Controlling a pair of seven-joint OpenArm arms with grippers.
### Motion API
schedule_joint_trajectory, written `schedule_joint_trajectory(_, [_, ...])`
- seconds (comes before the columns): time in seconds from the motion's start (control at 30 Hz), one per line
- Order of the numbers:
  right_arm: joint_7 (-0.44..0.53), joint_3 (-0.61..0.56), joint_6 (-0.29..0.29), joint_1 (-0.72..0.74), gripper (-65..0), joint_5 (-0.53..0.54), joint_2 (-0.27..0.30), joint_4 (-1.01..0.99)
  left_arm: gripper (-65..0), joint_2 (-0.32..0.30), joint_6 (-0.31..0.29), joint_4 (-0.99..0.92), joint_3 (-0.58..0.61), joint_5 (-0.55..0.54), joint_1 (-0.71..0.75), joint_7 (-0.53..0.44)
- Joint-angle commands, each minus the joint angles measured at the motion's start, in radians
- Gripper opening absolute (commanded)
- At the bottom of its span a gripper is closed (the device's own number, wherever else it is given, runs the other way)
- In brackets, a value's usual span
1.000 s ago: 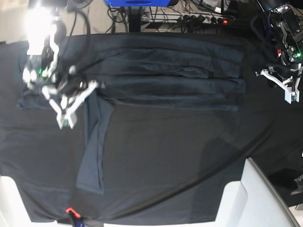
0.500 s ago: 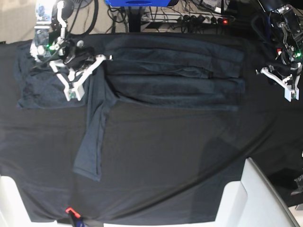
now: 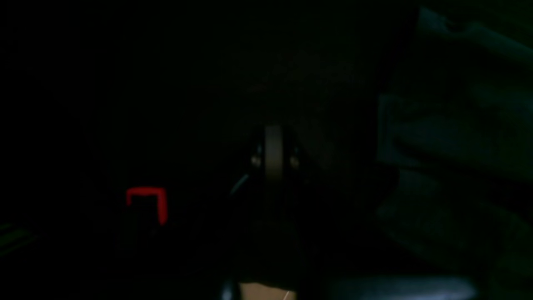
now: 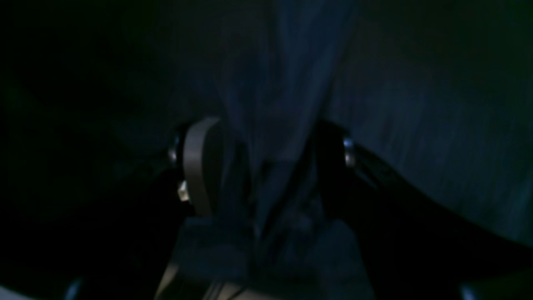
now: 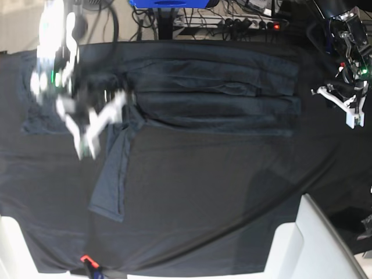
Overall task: Fold the T-shirt properly
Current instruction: 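Grasp the folded corner with the right gripper and drag it inward, then carry the gathered fabric with the right gripper across the folded shirt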
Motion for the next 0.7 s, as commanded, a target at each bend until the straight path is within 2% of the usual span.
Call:
schedule_joint_trajectory(0.0, [0.009,0.005,-0.006,0.072,-31.4,-0.007,0.007,-0.046,-65.0,-0.018,0.001,0.022,-0.005,-0.004,0.0,-0.016])
schedule_joint_trajectory(0.07, [0.032,0.008,-0.005,0.199,-31.4,-0.007,0.008,-0.205,-65.0,-0.018,-0.007,0.037,-0.005,-0.006,0.035,-0.021])
schedule_joint_trajectory(0.13, [0.075,0.008,-0.005,0.307,-31.5,-0.007,0.008,-0.369,-65.0,-0.012,-0.078,0.059,-0.005,-0.006,0.078,-0.063])
schedule_joint_trajectory(0.2, [0.153,0.008,-0.006,0.392,-31.5,-0.007,0.008,-0.534,-65.0,-0.01,-0.158,0.073,-0.005,-0.006,0.136,-0.125])
schedule_joint_trajectory(0.23, [0.196,0.008,-0.011,0.426,-31.5,-0.007,0.008,-0.61,-65.0,-0.01,-0.179,0.073,-0.007,-0.006,0.164,-0.151])
schedule_joint_trajectory(0.37, [0.328,0.008,-0.014,0.518,-31.5,-0.007,0.031,-0.846,-65.0,-0.009,-0.199,0.063,-0.034,-0.006,0.245,-0.223])
schedule_joint_trajectory(0.5, [0.405,0.008,-0.015,0.546,-31.5,-0.007,0.047,-0.946,-65.0,0.02,-0.202,0.062,-0.14,-0.006,0.27,-0.248])
schedule_joint_trajectory(0.6, [0.411,0.008,-0.072,0.546,-31.5,-0.007,0.074,-0.941,-65.0,0.033,-0.211,0.062,-0.209,-0.006,0.27,-0.249])
schedule_joint_trajectory(0.67, [0.414,0.008,-0.094,0.547,-31.5,-0.007,0.077,-0.943,-65.0,0.033,-0.256,0.056,-0.229,-0.006,0.27,-0.246])
